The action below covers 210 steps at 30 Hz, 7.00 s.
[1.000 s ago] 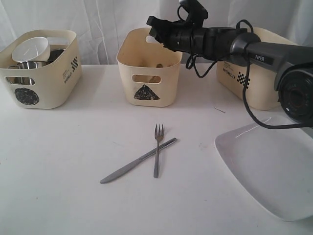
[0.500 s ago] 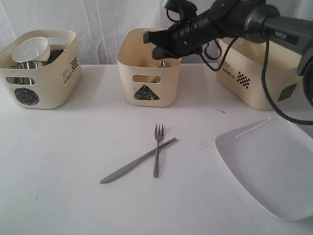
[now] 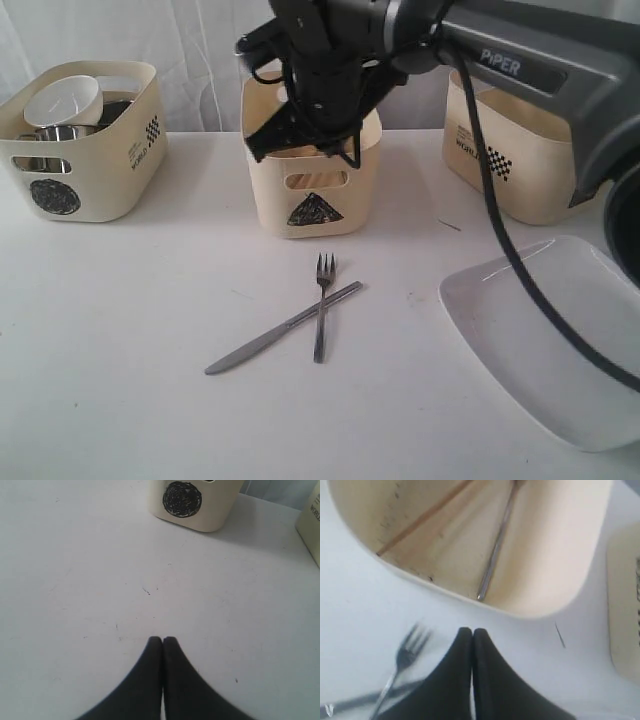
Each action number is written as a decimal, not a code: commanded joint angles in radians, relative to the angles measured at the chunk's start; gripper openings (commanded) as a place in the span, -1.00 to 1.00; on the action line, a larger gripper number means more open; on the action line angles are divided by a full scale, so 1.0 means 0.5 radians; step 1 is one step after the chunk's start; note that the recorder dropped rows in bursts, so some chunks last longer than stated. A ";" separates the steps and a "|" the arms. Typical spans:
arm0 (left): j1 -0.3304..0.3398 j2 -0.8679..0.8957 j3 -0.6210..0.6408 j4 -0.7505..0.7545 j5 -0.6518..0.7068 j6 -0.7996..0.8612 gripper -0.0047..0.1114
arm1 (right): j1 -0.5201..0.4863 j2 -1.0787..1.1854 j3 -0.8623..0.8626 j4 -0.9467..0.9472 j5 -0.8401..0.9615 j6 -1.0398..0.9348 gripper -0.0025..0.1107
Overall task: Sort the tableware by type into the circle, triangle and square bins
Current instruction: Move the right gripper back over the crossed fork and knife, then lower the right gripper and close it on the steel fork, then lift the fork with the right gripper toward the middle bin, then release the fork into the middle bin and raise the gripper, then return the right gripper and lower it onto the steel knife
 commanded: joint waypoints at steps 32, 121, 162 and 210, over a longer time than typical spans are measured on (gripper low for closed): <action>-0.080 -0.009 0.008 -0.015 -0.009 0.001 -0.92 | 0.296 -0.293 1.178 0.462 -0.482 0.994 -0.25; -0.109 -0.009 0.008 -0.011 -0.009 0.001 -0.92 | -0.345 0.070 0.934 0.880 -2.791 0.100 -0.30; -0.109 -0.009 0.008 -0.011 -0.009 0.001 -0.92 | 0.121 -0.127 0.984 0.831 -0.522 -2.526 -0.22; -0.109 -0.009 0.008 -0.011 -0.009 0.001 -0.92 | 0.056 0.281 0.547 0.798 -0.342 -1.938 -0.21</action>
